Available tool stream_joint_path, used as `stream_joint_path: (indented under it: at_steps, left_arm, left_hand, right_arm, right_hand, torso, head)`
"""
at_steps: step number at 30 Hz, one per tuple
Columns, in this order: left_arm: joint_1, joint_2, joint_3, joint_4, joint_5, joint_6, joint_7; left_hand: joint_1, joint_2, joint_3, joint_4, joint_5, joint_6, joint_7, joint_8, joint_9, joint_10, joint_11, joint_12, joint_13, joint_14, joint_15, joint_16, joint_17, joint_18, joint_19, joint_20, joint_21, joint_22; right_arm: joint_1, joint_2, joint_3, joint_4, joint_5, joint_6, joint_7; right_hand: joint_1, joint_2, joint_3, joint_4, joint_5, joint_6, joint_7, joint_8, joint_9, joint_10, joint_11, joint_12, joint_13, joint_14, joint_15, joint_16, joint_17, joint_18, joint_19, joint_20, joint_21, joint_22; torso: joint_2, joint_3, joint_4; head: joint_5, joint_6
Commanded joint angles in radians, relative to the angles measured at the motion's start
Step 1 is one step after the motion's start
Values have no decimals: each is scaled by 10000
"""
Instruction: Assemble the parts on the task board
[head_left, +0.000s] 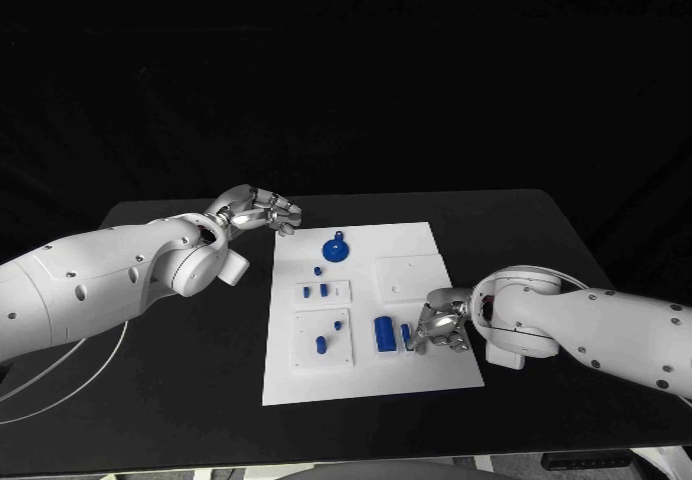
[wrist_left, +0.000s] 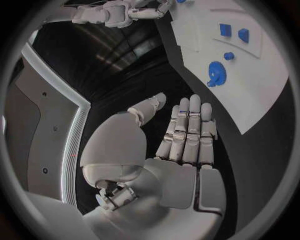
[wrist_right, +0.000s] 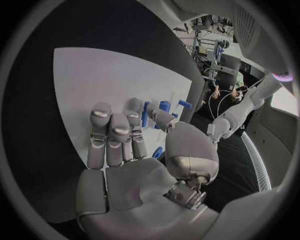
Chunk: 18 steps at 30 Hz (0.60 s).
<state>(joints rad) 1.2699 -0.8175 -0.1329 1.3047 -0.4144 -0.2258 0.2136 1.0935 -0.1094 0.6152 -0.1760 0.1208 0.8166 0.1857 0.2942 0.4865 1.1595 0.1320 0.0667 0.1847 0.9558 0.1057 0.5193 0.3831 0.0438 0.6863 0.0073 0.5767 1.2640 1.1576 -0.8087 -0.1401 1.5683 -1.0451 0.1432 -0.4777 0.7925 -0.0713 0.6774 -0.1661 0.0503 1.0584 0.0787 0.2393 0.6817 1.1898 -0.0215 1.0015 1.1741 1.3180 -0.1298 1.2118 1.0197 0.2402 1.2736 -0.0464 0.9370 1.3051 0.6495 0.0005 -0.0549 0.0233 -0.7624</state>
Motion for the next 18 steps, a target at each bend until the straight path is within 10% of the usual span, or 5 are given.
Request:
stream_joint_path:
  at_steps: [1, 13, 14, 18]
  left_arm:
    - [5, 0, 4, 26, -19, 148, 31]
    - [5, 13, 3, 10, -19, 116, 62]
    - [4, 15, 3, 10, -19, 113, 77]
    - [4, 29, 3, -26, 47, 105, 129]
  left_hand:
    - [-70, 1, 2, 49, -1, -53, -48, 66, -11, 17, 1, 60, -12, 59, -8, -50, 15, 127, 55, -26, -38, 10]
    - [-70, 1, 3, 52, 0, -54, -48, 66, -11, 17, 1, 60, -13, 59, -8, -54, 19, 127, 54, -26, -41, 12]
    - [-72, -1, 2, 54, 0, -54, -48, 66, -11, 17, 1, 60, -14, 59, -8, -55, 20, 126, 54, -25, -41, 12]
    - [-84, -10, -6, 66, -5, -55, -46, 67, -12, 19, 2, 60, -16, 59, -7, -61, 28, 124, 55, -23, -45, 17]
  right_arm:
    - [-162, -5, -112, -99, -230, 197, -484]
    - [-159, -386, -106, 125, 273, -411, 90]
    - [-155, -448, -99, 185, 285, -526, 210]
    - [24, -544, -17, 241, 421, -1061, 755]
  right_hand:
    - [-41, -95, -6, 42, -15, -80, 64, -76, -426, -12, -50, -32, 17, -20, -18, -17, 14, 216, 25, -22, 25, 9]
    - [-145, -398, -108, 11, 15, -87, 74, -82, -431, -17, -40, -35, 20, -20, -6, -21, 10, 216, 16, -8, 32, 17]
    - [-391, -748, -367, -5, 116, -154, 97, -116, -442, -32, -15, -41, 21, -29, 19, -27, 7, 193, 0, 18, 37, 25]
    - [-928, -828, -1334, -337, 296, -380, 142, -206, -434, -93, 16, -68, 27, -68, 43, -95, -26, 216, -99, -21, -30, 2]
  torso:
    - [-2, 2, -7]
    - [-11, 0, -14]
    - [-13, -2, -10]
    - [-17, -5, -30]
  head:
    - [13, -7]
    - [20, 48]
    - [22, 66]
    - [9, 170]
